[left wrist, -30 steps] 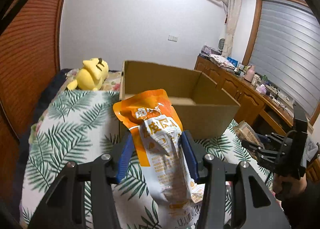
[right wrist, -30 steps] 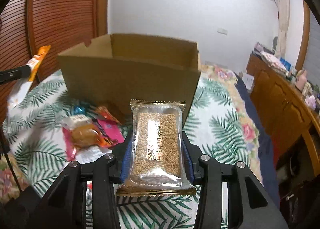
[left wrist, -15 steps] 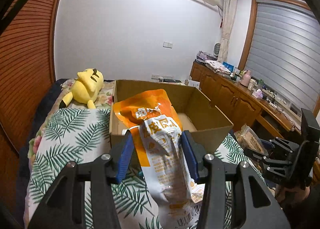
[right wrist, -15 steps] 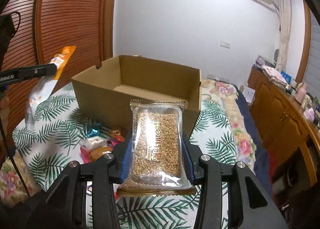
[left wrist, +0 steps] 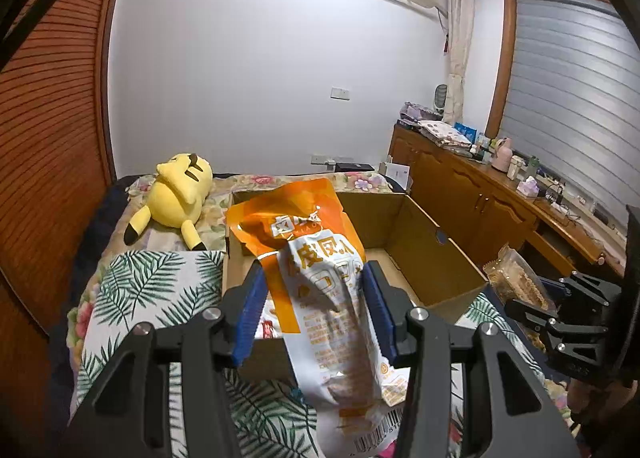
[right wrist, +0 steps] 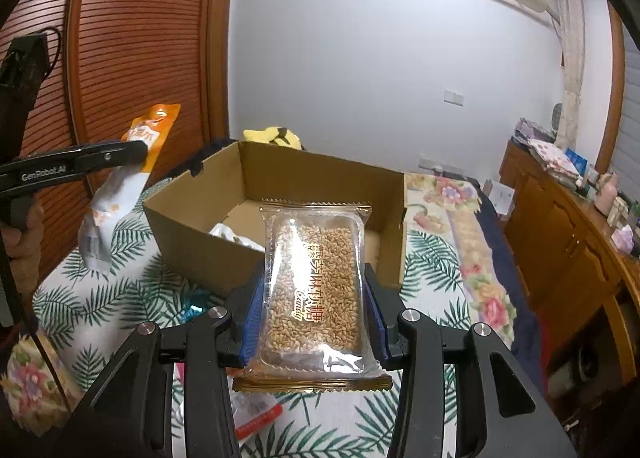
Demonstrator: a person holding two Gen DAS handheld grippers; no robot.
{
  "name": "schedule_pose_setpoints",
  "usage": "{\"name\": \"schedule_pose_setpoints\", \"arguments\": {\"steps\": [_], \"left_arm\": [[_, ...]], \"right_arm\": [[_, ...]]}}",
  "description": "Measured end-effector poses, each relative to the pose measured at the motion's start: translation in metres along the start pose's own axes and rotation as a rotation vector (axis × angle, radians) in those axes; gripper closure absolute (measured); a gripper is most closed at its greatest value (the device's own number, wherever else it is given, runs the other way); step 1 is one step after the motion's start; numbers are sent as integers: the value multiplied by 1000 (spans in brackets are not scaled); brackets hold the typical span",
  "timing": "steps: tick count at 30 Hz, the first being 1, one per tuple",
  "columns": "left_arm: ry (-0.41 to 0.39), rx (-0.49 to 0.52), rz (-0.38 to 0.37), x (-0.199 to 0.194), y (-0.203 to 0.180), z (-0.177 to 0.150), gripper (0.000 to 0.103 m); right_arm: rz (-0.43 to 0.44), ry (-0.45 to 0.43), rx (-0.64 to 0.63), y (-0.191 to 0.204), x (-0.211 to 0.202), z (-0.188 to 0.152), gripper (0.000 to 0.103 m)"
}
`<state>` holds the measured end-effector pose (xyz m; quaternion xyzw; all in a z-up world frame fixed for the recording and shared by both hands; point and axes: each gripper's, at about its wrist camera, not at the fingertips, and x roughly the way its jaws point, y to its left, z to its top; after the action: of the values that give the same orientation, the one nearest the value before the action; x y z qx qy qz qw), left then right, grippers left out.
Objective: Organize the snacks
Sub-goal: 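Carry both packets to the box and open the left tool to drop the orange packet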
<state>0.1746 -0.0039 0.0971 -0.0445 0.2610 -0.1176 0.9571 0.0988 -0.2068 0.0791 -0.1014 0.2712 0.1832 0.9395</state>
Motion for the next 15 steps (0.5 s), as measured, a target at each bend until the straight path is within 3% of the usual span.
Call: {"name": "schedule_pose_setpoints", "arguments": {"steps": [15], "left_arm": [[78,-17,-11,76,20,1,56]], "right_arm": [[33,48,36,-12,63,0,59]]}}
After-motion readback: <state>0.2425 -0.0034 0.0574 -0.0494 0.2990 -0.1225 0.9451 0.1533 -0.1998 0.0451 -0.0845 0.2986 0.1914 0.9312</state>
